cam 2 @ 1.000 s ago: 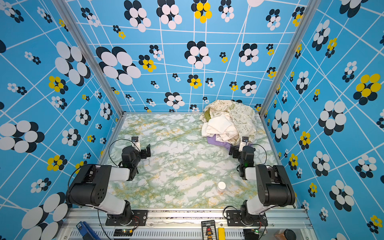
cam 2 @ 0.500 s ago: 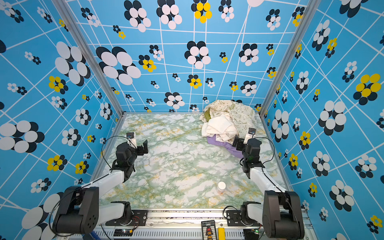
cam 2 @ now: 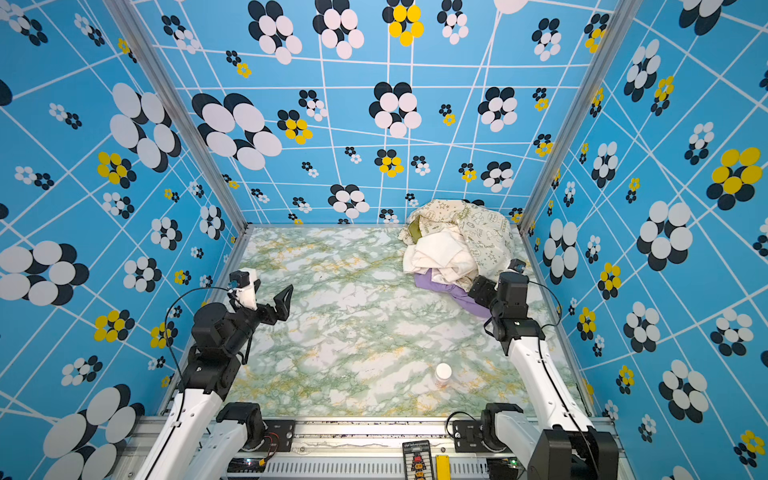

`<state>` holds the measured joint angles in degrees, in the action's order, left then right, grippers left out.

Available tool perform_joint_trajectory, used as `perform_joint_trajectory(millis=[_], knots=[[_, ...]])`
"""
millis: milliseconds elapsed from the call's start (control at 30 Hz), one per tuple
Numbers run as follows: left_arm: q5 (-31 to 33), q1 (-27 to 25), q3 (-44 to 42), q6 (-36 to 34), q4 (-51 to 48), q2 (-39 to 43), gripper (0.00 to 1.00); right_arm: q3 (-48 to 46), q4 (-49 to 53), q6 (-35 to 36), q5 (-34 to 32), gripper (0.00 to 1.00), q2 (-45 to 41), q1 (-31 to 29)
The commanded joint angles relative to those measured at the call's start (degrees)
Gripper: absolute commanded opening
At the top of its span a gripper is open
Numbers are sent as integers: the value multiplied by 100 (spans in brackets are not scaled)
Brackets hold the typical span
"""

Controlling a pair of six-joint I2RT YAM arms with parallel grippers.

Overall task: Pick out a specific cloth from the pile
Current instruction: 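Reach the right gripper to the purple cloth under the pile and grasp it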

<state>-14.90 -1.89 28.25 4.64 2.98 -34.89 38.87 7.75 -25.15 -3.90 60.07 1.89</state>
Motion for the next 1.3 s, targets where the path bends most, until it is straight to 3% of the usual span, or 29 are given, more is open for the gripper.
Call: perform_joint_trajectory(millis=[0, 200, 800, 1067, 1267], knots=[[-322, -13, -95, 329, -595, 229, 99, -195, 472, -943, 146, 84, 111, 141], [-365, -47, -389, 433, -753, 426, 99, -541, -53, -1760, 490, 70, 544, 603], [-63, -303, -506, 81, -931, 642, 99, -373, -1271, -2590, 1146, 38, 2232, 806], [-59, -356, -514, 45, -913, 651, 99, -391, -1363, -2548, 1236, 10, 2105, 811], [-5, -380, -515, 6, -931, 686, 99, -361, -1319, -2610, 1186, 1, 1708, 813]])
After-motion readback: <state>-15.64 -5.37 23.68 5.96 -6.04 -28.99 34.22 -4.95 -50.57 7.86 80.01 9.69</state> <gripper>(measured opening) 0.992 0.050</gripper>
